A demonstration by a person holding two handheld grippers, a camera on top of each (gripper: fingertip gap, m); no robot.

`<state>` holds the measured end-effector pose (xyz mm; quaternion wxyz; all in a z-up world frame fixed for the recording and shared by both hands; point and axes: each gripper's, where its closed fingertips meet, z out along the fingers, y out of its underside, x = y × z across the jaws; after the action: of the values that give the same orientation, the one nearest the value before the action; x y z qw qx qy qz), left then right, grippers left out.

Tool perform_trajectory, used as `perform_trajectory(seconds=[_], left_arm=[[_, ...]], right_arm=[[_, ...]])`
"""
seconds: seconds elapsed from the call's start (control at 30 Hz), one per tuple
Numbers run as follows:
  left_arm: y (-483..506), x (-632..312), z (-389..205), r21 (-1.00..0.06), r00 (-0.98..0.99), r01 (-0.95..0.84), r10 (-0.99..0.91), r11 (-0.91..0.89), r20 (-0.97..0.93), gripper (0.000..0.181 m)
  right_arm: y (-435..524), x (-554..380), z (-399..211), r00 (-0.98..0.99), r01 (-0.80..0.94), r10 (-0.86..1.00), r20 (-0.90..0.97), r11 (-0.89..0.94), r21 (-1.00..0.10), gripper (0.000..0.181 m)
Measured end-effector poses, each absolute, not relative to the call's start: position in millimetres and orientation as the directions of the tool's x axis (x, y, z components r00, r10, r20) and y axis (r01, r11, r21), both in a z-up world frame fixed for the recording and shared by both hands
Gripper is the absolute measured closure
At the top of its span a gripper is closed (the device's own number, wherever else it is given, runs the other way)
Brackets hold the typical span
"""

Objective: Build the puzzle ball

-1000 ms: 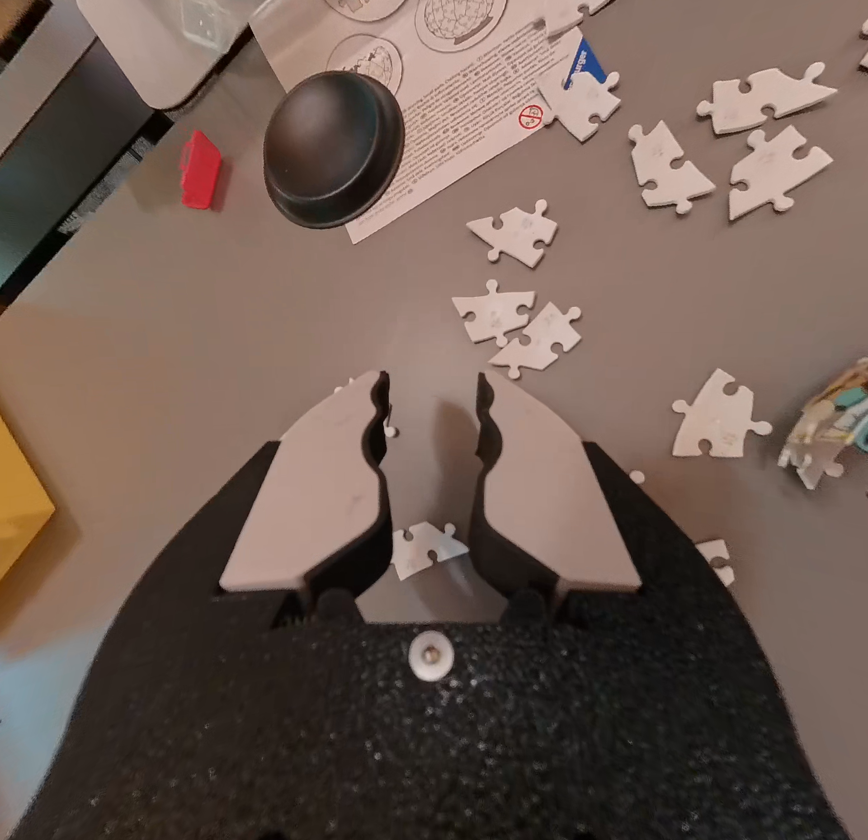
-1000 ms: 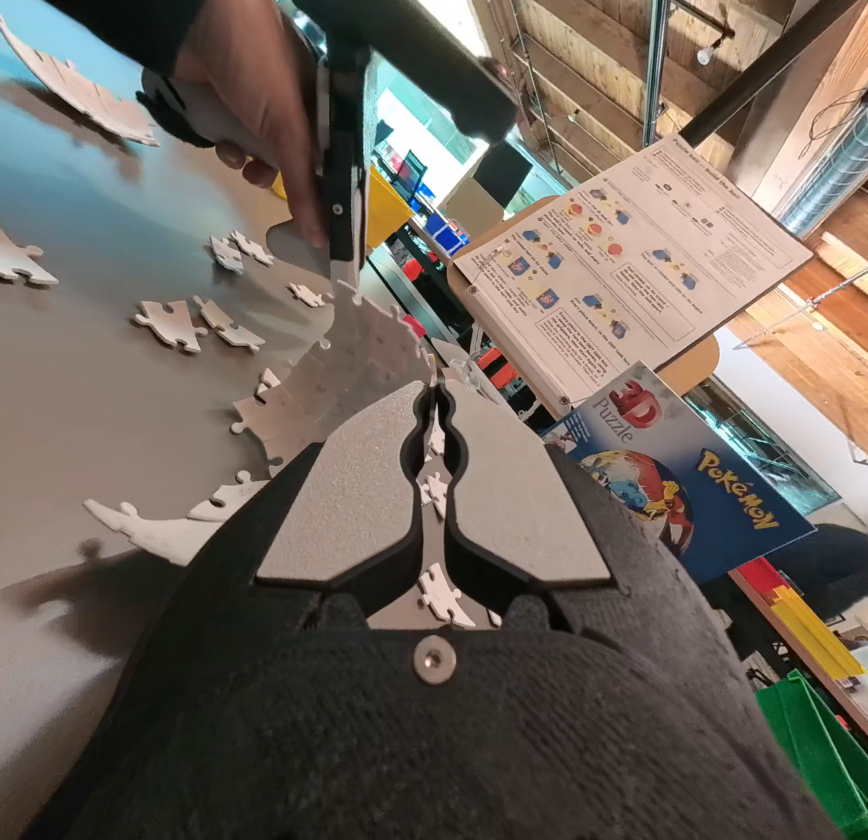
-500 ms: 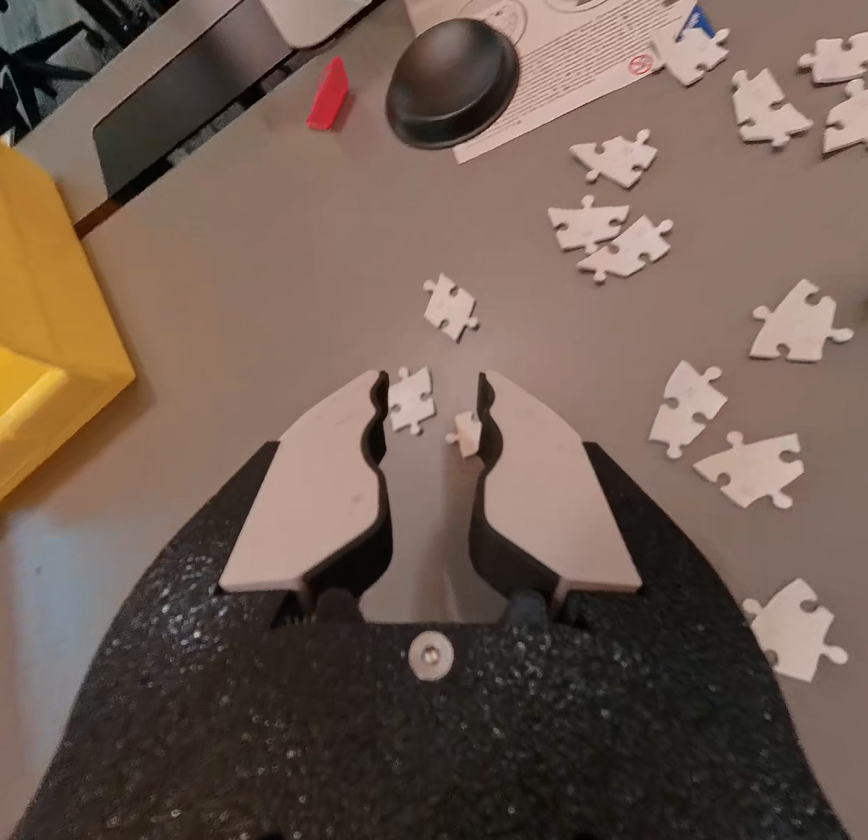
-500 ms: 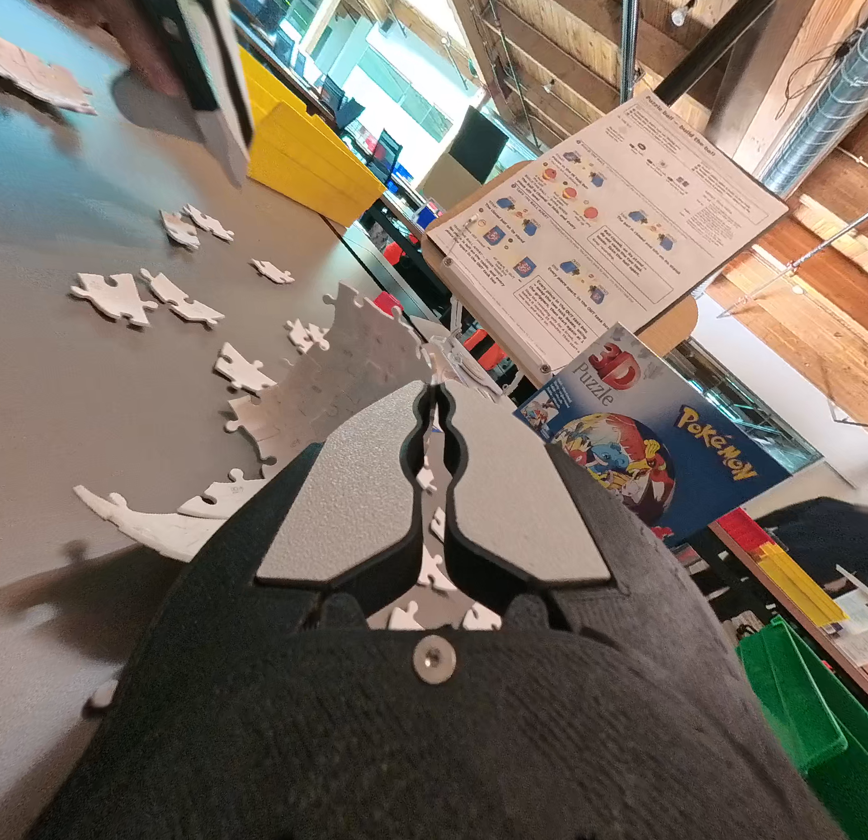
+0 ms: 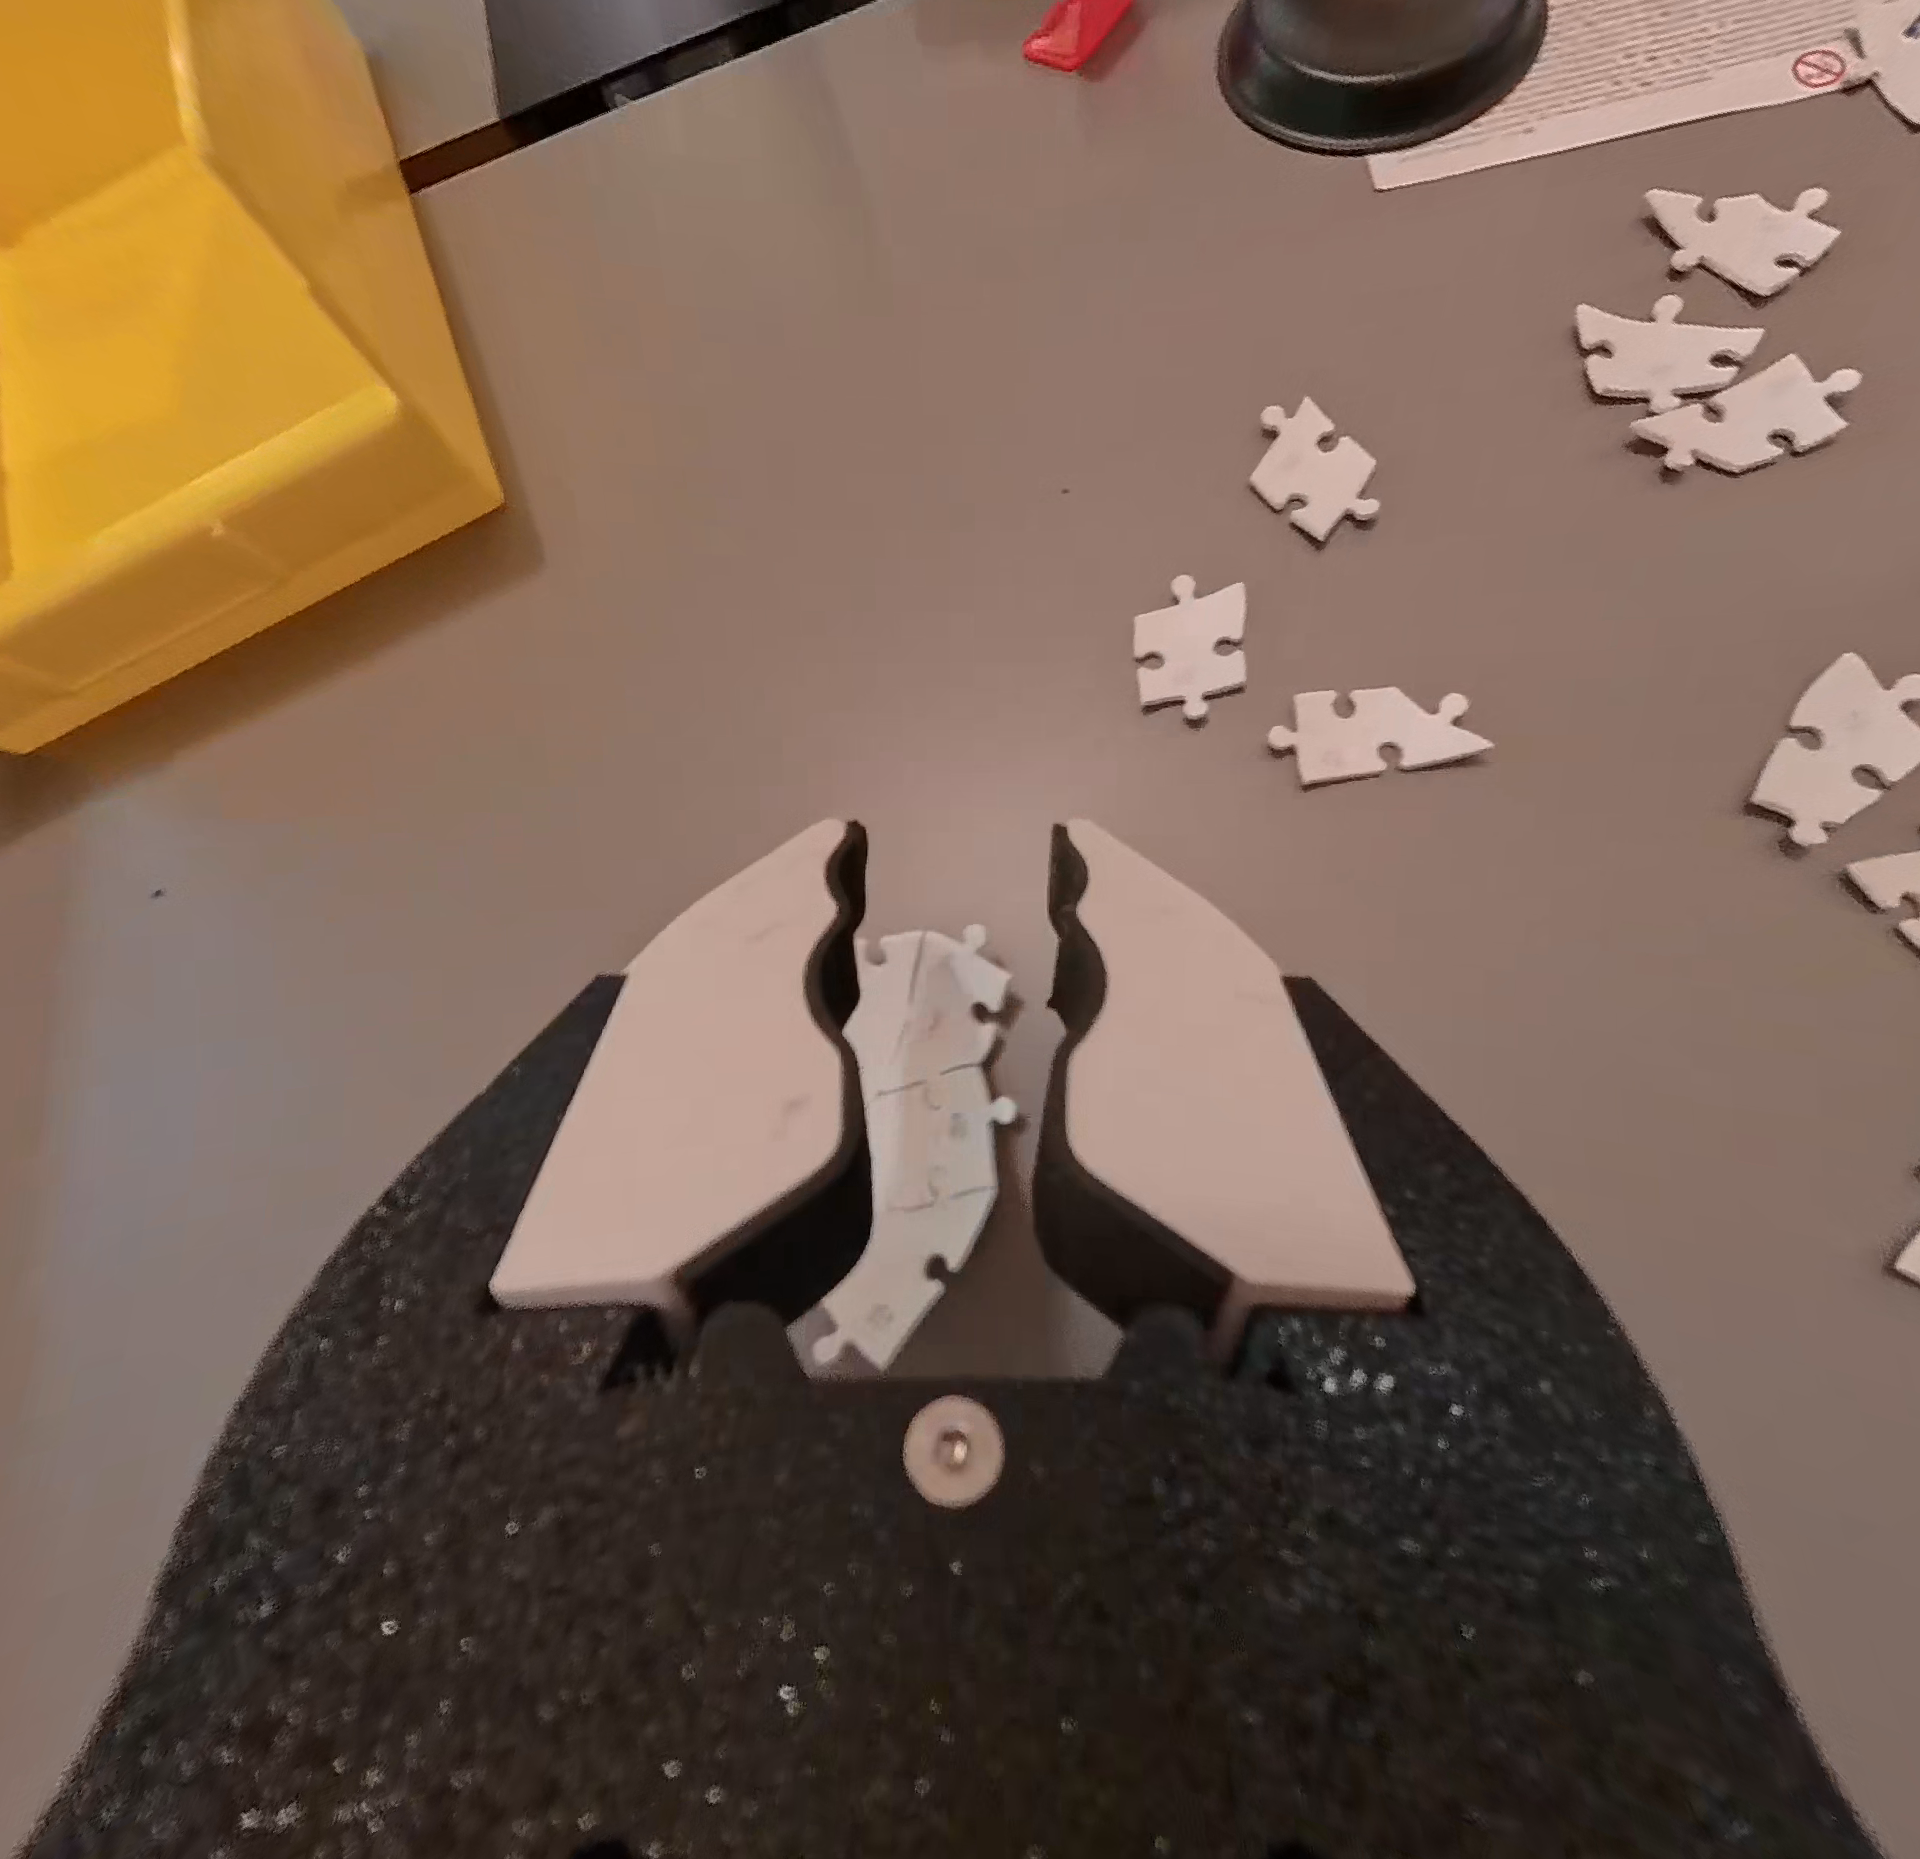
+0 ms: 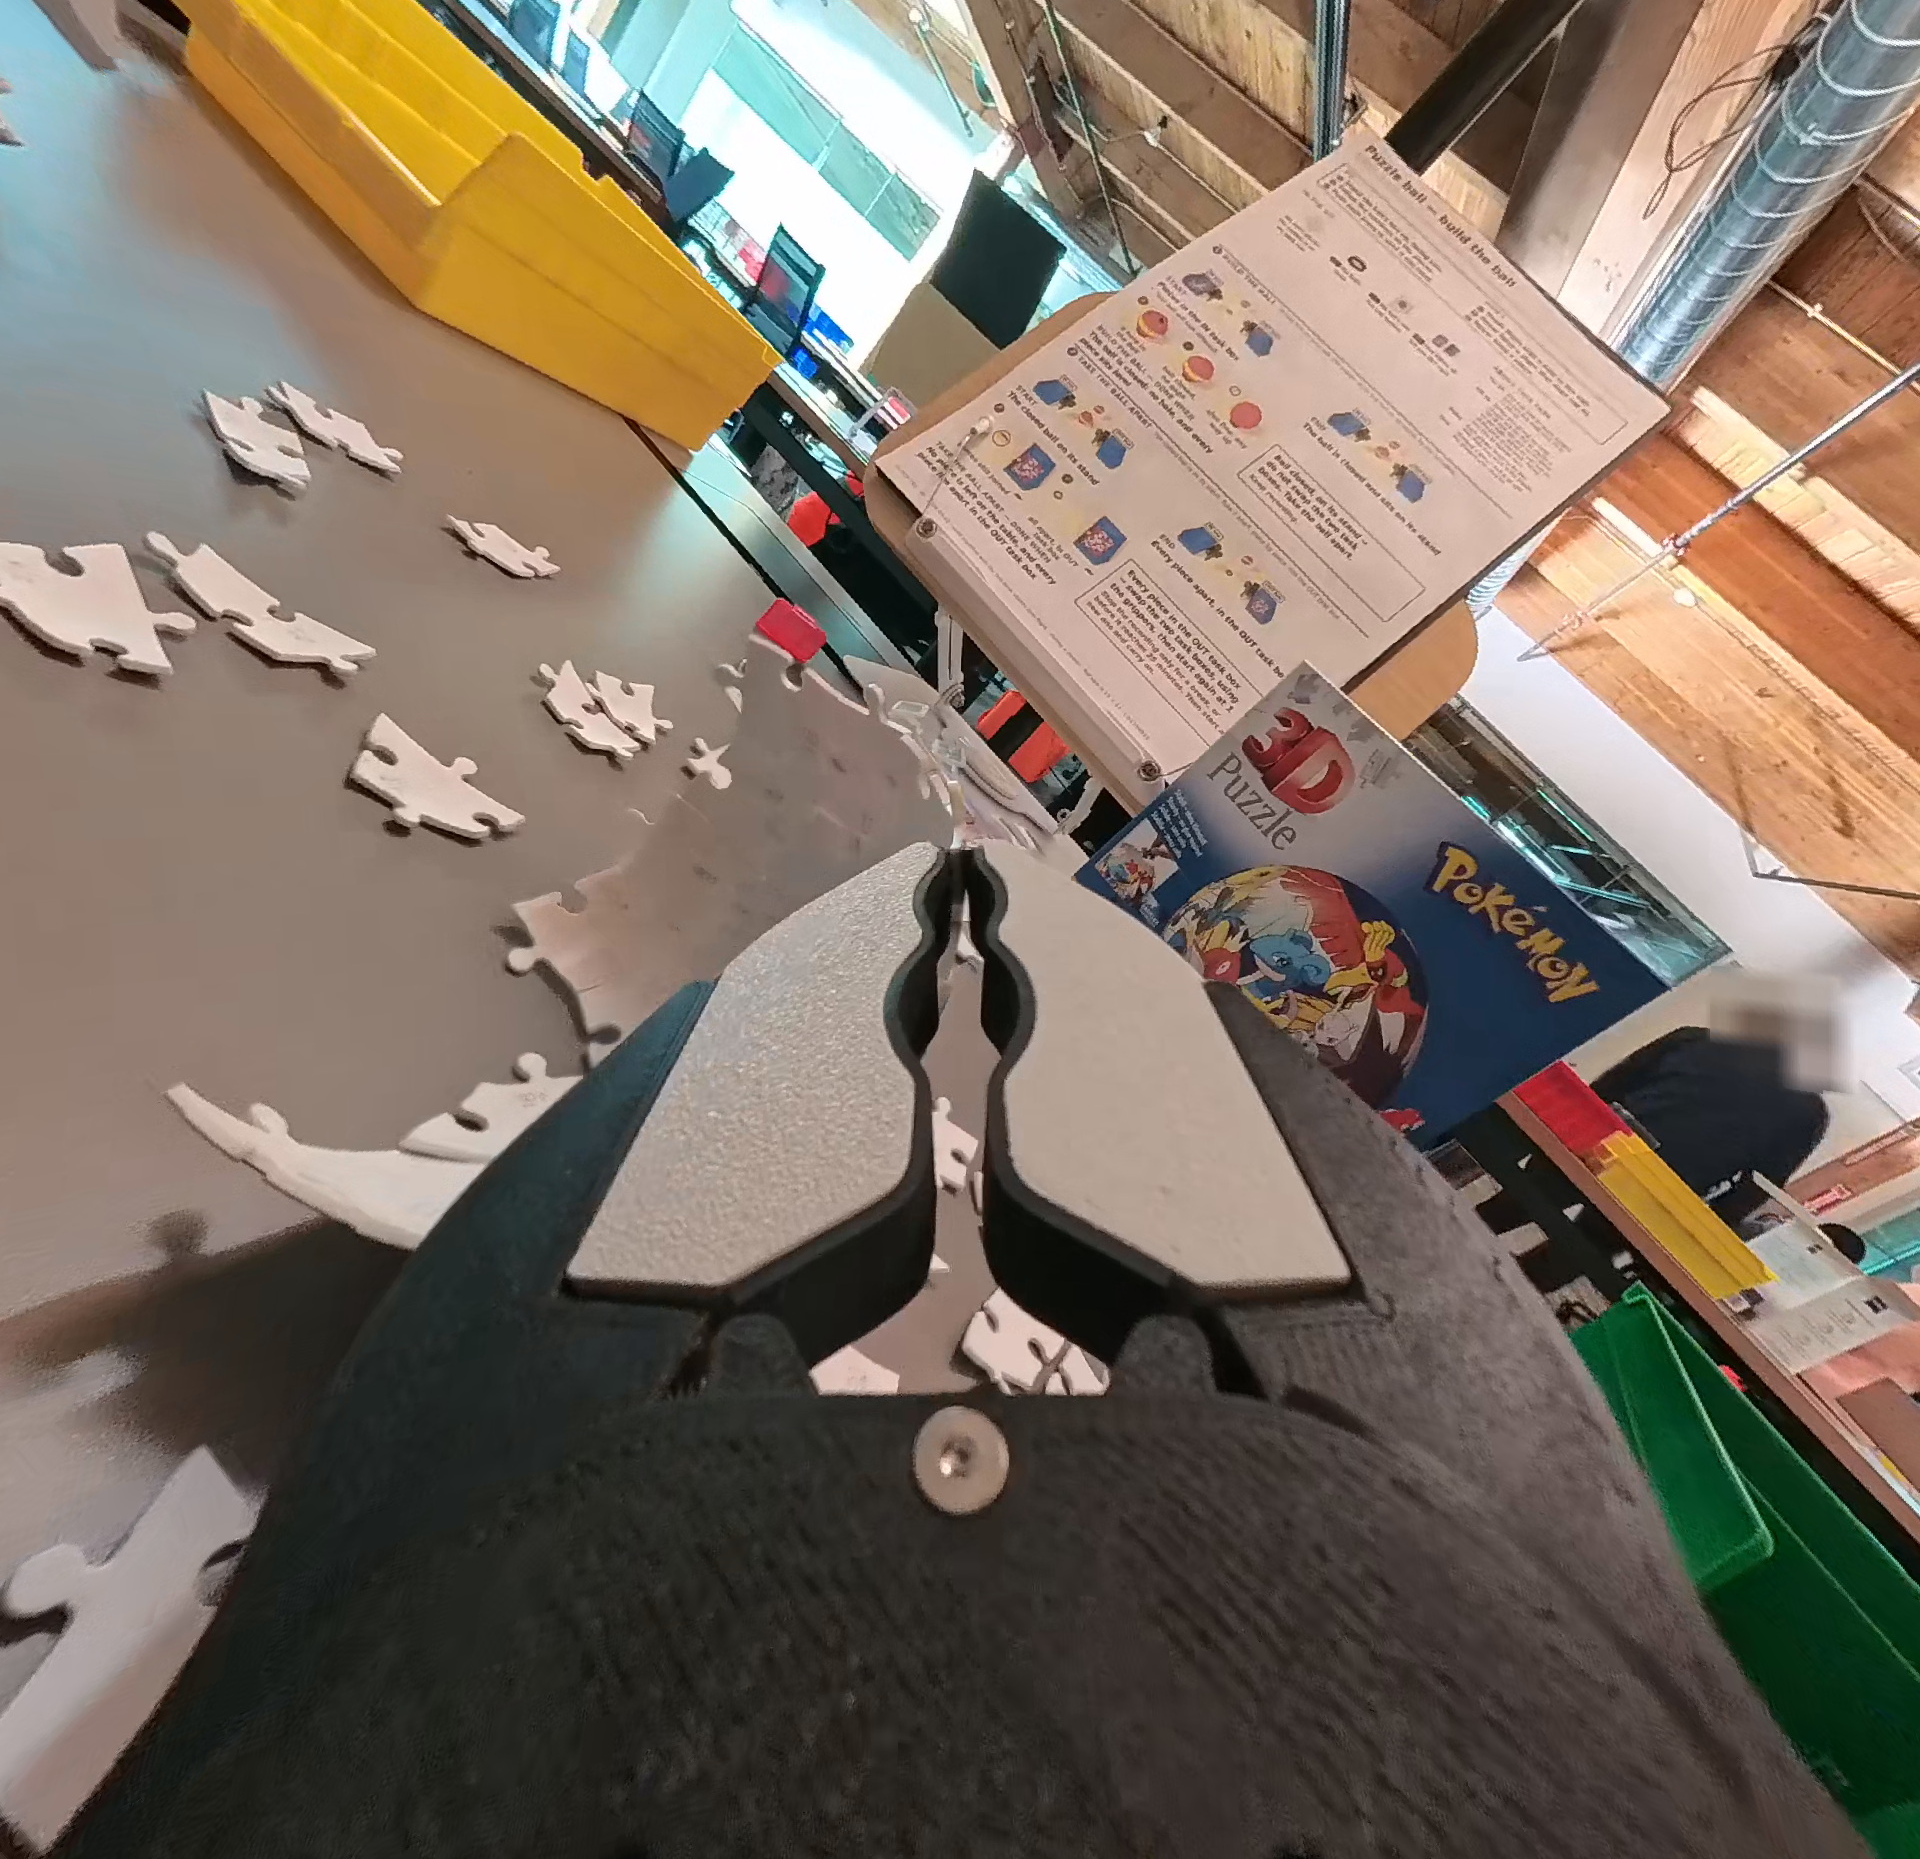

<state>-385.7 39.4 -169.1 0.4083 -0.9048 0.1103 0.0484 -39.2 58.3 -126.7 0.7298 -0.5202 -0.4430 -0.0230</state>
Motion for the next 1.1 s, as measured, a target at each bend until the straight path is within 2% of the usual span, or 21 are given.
perform_trajectory(seconds=[0.33,0.47,0.7,0.77,0.97,1.1], left_arm=[[15,-462,-146,-0.769,0.98,-0.133,0.032,-0.626,-0.195,0.149],[-4,-479,-161,-0.72,0.988,-0.078,0.044,-0.69,-0.149,0.146],[-18,-484,-185,-0.656,0.988,-0.098,0.006,-0.749,-0.154,0.147],[-16,-481,-192,-0.652,0.995,-0.074,-0.013,-0.755,-0.098,0.146],[-4,-466,-198,-0.661,0.97,0.103,-0.072,-0.744,0.232,0.147],[-2,-461,-206,-0.633,0.94,0.106,-0.129,-0.767,0.314,0.151]], right_arm=[[70,-20,-126,0.645,0.499,0.406,0.647,0.416,-0.76,0.179],[73,-17,-128,0.642,0.506,0.41,0.648,0.408,-0.76,0.179],[73,-16,-129,0.645,0.504,0.412,0.644,0.404,-0.763,0.179],[73,-16,-129,0.646,0.503,0.412,0.642,0.403,-0.765,0.179],[73,-16,-129,0.648,0.501,0.414,0.64,0.402,-0.767,0.179],[73,-17,-130,0.644,0.503,0.415,0.642,0.403,-0.765,0.179]])
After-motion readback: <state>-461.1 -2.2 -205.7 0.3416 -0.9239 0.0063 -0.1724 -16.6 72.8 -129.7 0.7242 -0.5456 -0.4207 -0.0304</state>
